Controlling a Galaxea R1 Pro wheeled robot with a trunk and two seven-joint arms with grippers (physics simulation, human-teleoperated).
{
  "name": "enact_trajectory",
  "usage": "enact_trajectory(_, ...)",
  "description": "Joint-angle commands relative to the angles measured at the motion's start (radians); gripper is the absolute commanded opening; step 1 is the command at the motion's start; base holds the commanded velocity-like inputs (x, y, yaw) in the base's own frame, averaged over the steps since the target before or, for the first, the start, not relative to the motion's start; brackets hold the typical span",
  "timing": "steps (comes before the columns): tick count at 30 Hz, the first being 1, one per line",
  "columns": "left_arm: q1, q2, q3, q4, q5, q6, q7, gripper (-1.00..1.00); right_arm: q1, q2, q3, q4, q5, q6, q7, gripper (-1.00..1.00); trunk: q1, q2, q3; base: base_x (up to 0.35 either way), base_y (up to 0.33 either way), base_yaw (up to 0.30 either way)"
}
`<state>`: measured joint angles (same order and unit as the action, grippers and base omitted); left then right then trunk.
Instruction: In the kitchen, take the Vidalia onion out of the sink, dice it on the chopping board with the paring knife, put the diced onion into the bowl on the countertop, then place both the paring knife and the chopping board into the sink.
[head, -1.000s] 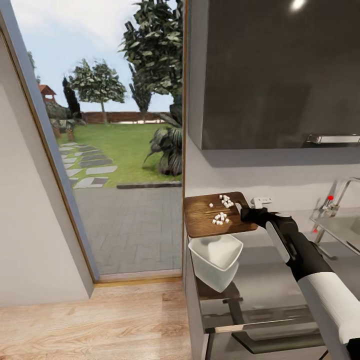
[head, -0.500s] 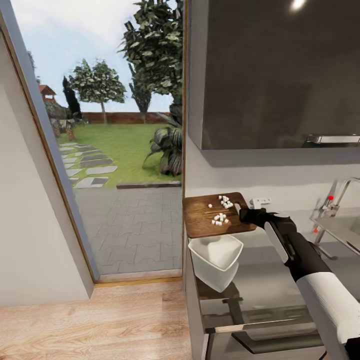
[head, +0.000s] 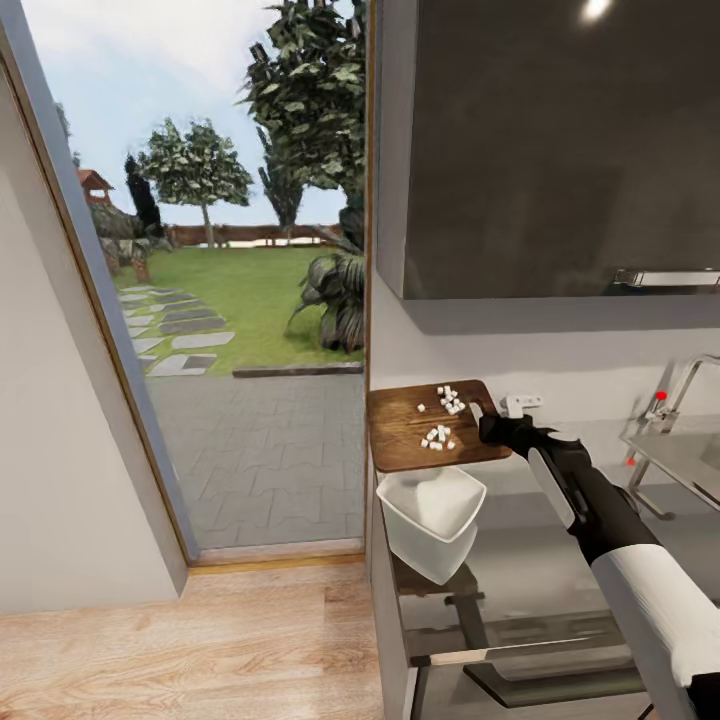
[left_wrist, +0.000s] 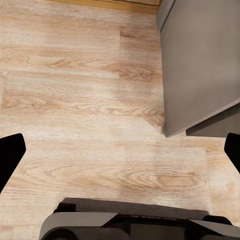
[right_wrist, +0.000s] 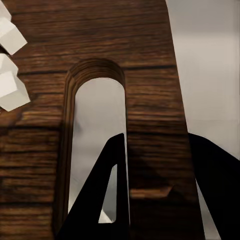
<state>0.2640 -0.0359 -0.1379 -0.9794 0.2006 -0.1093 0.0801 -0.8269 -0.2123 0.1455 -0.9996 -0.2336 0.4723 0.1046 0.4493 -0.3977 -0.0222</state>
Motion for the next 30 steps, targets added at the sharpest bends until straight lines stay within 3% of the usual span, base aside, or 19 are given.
enact_trajectory(1,0.0,0.001,-0.003,-0.001,0.008,-0.003,0.006,1.0,-0.001,-0.001,0.002,0.004,-0.004,-0.008,0.001,-1.0,0.001,-0.002,-0.002,0.0,0.0,0.0)
enact_trajectory(30,0.0,0.001,-0.003,-0.003,0.009,-0.003,0.006,1.0,-0.001,0.001,0.003,0.162,-0.003,-0.245,0.004,-1.0,0.001,-0.002,-0.002,0.0,0.0,0.0)
